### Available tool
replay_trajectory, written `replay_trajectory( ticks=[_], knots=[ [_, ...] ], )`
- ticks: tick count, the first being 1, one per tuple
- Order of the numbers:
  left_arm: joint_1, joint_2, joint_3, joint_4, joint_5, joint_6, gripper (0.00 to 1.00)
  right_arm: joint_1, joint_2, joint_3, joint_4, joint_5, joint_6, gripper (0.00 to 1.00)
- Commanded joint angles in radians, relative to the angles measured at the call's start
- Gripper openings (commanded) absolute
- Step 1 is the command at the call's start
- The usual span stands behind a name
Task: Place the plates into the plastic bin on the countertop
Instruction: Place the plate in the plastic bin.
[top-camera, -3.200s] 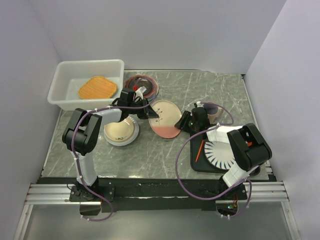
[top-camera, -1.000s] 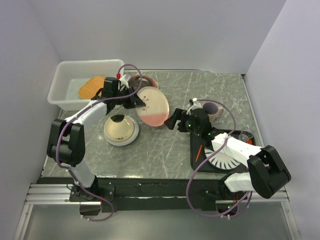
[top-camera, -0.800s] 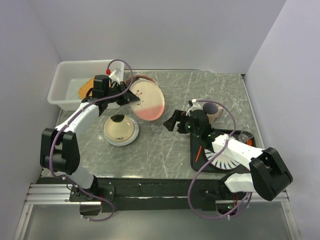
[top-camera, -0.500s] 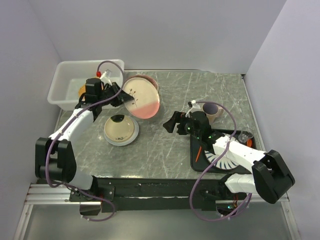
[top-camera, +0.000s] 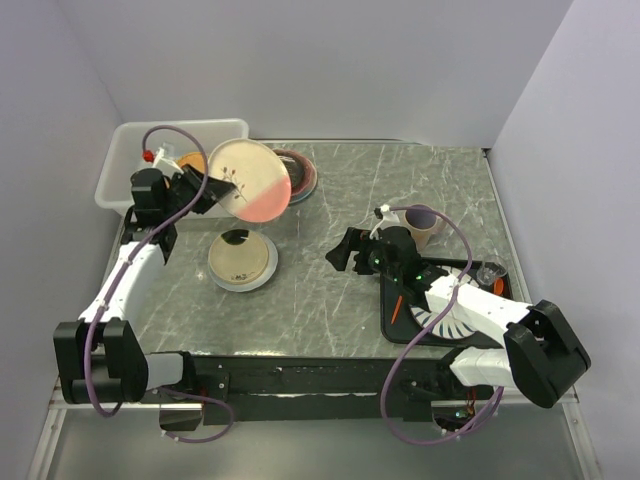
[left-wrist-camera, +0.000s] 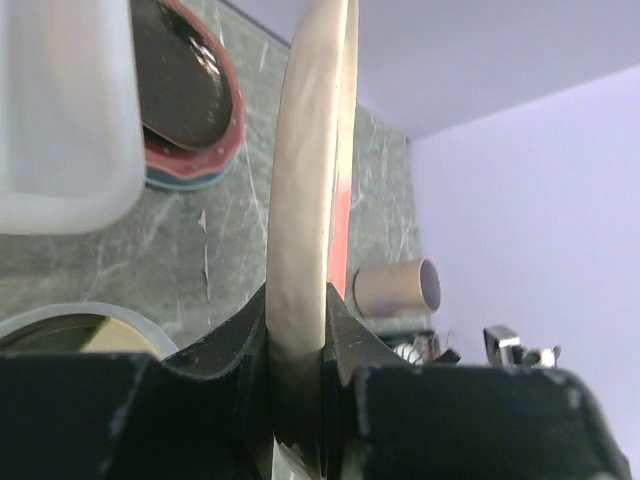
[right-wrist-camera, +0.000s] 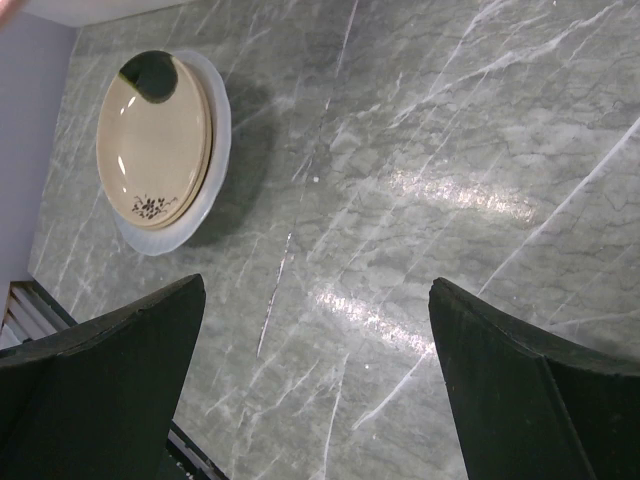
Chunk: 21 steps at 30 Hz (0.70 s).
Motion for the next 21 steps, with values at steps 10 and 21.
replay_trajectory(
  ticks=[10, 21],
  knots=[
    [0.137, -0.08, -0.036, 0.286, -0.022, -0.181, 0.01, 0.011, -0.013, 0.011, 0.011, 0.028, -0.022, 1.0],
    [0.252, -0.013, -0.091, 0.421, -0.019, -0.293, 0.01, 0.011, 0.011, 0.017, 0.017, 0.029, -0.033, 1.0]
  ],
)
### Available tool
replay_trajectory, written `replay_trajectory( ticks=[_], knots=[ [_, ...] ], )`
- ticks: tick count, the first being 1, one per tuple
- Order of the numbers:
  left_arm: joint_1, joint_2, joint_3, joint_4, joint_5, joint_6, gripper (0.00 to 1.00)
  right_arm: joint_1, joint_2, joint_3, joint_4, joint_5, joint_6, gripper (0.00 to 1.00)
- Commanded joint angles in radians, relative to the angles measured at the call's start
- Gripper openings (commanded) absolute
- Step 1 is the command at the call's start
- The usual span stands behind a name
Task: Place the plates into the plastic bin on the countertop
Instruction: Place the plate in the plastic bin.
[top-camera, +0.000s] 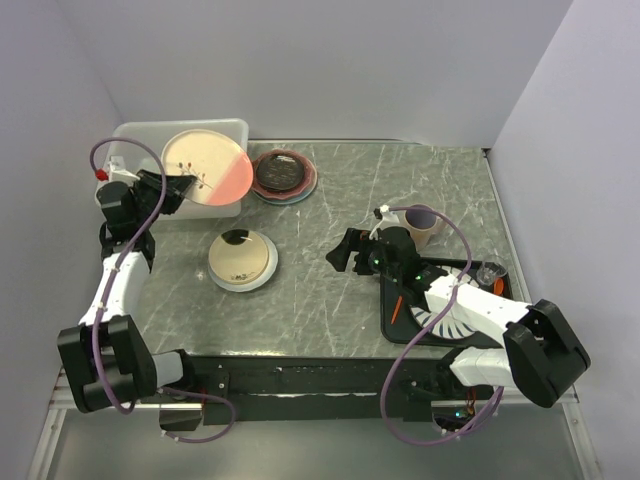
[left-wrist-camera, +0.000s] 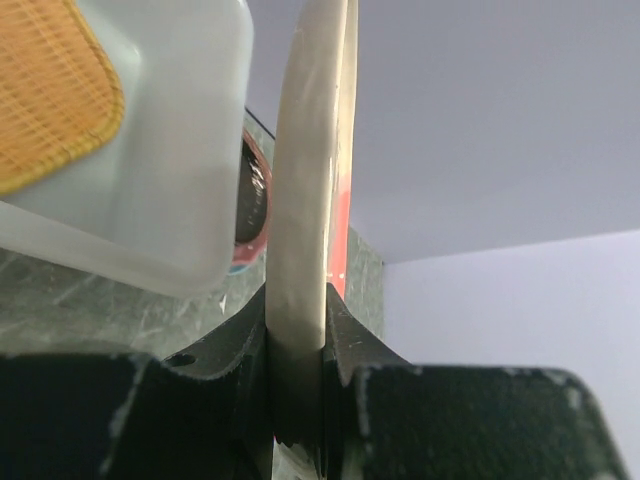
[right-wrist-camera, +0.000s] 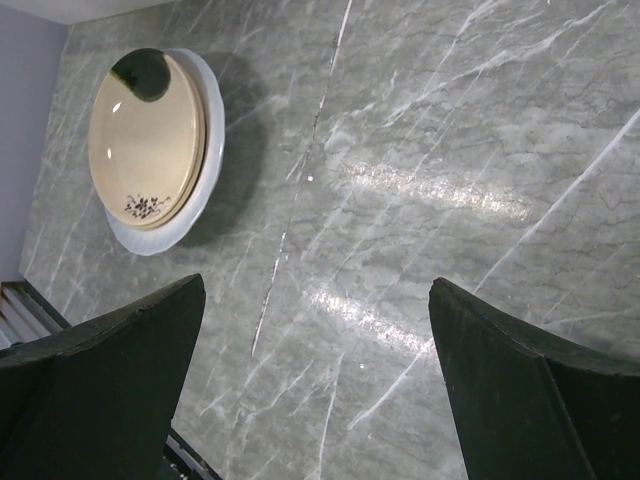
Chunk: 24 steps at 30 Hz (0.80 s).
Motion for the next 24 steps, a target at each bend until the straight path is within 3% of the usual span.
replay_trajectory(
  ticks=[1, 11, 24],
  knots=[
    [0.034, 0.027, 0.013, 0.235, 0.016, -0.086, 0.01, 0.007, 0.015, 0.02, 0.02, 0.019, -0.028, 1.0],
    [0.045, 0.104, 0.039, 0.301, -0.022, -0.12, 0.01, 0.007, 0.07, 0.032, 0.046, -0.002, -0.017, 1.0],
    [0.043, 0.205, 0.15, 0.261, -0.093, -0.068, 0.01, 0.008, 0.1, 0.053, 0.043, 0.002, -0.022, 1.0]
  ],
)
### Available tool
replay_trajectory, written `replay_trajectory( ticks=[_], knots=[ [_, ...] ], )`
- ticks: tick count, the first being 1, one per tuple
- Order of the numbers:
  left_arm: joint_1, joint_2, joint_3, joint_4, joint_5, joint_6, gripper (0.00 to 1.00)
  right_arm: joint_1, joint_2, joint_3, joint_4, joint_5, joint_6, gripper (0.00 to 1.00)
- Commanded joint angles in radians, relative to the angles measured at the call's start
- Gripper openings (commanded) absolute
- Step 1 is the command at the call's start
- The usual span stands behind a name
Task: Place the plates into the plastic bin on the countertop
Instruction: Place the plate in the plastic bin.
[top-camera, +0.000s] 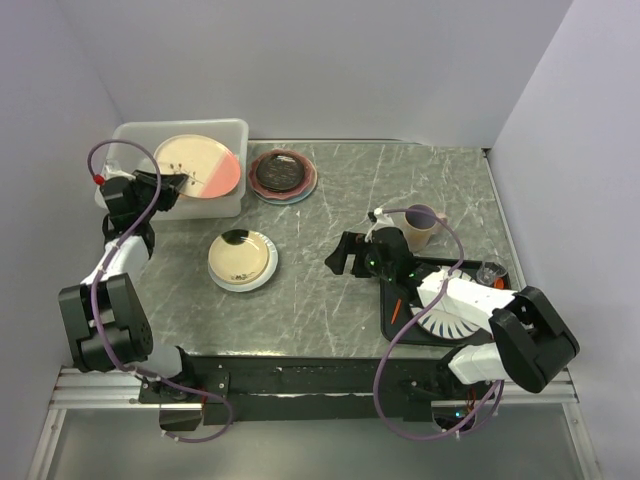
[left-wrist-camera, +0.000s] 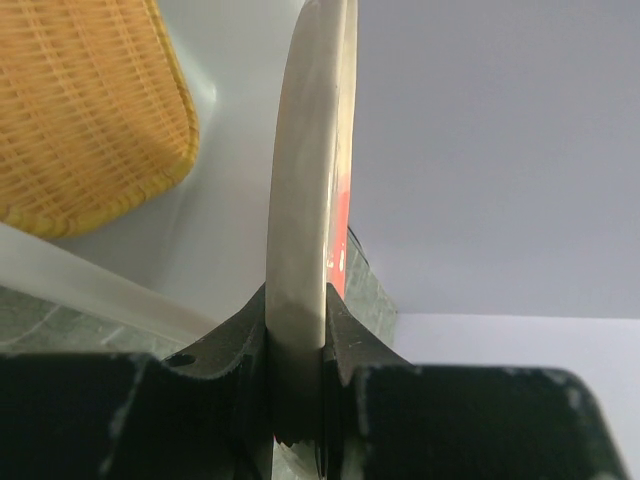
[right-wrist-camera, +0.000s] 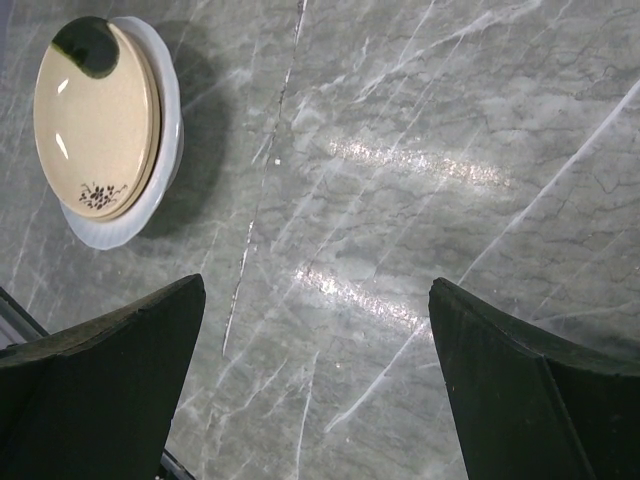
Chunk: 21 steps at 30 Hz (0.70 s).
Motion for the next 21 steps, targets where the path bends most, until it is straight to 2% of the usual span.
replay_trajectory(
  ticks=[1, 21],
  knots=[
    [0.004, 0.007, 0.119, 0.167, -0.017, -0.002, 0.01, 0.008, 0.014, 0.048, 0.033, 0.007, -0.01, 1.0],
    [0.004, 0.261, 0.341, 0.14, -0.003, 0.009, 0.01, 0.008, 0.055, 0.089, 0.005, 0.011, -0.038, 1.0]
  ],
)
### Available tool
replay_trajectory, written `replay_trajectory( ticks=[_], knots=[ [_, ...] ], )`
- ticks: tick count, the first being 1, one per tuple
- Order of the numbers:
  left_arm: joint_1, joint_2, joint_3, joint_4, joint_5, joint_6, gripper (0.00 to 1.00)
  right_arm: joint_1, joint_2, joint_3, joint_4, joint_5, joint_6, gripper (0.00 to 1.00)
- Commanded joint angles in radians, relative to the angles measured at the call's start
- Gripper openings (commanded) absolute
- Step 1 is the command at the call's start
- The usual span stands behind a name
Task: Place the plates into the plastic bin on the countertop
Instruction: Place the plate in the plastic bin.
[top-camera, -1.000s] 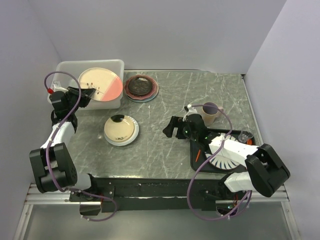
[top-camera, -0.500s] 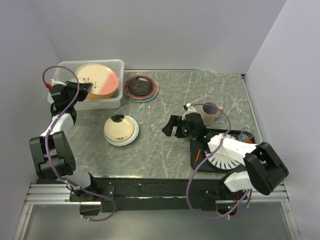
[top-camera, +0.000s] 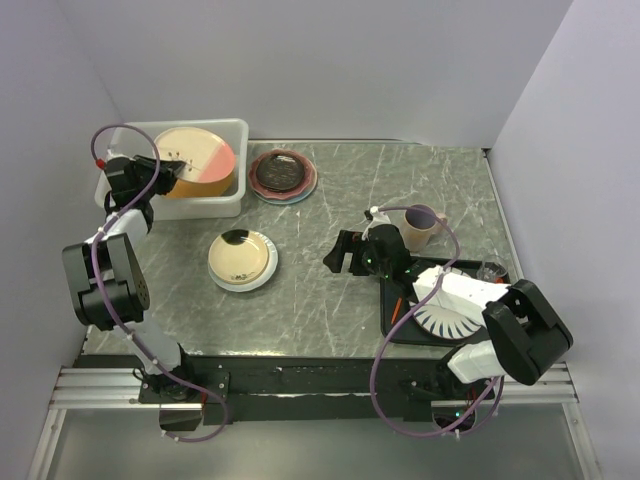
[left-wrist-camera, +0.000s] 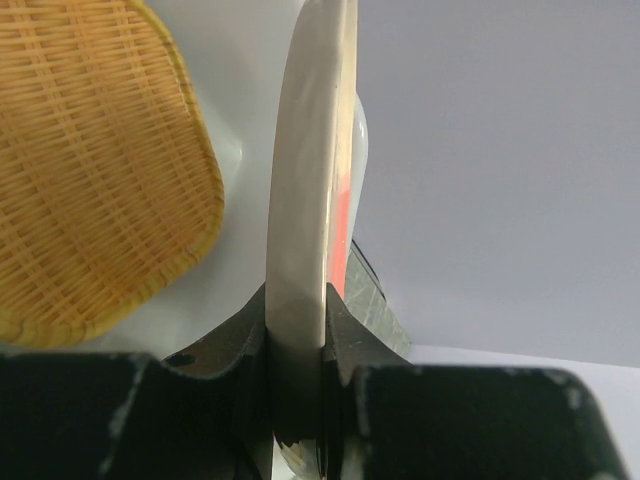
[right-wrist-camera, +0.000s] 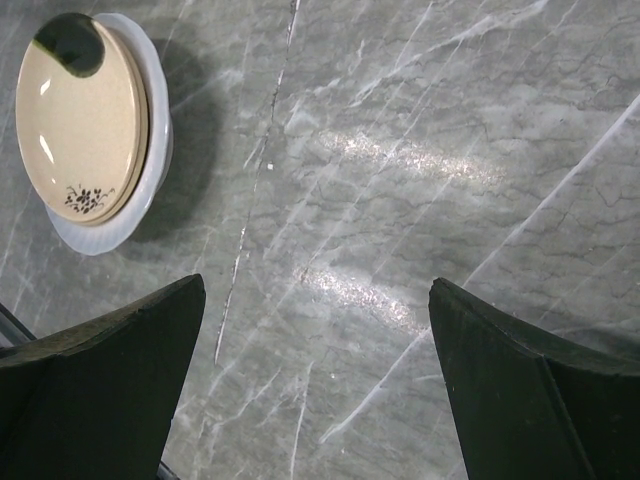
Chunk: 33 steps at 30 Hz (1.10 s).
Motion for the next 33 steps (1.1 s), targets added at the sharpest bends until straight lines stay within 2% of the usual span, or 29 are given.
replay_trajectory(
  ticks=[1, 33],
  knots=[
    [0.002, -0.008, 0.105, 0.151, 0.024, 0.0, 0.01, 0.008, 0.009, 0.053, 0.016, 0.009, -0.02, 1.0],
    [0.003, 0.131, 0.193, 0.006, 0.001, 0.087, 0.01, 0.01, 0.042, 0.07, 0.005, -0.006, -0.034, 1.0]
  ],
)
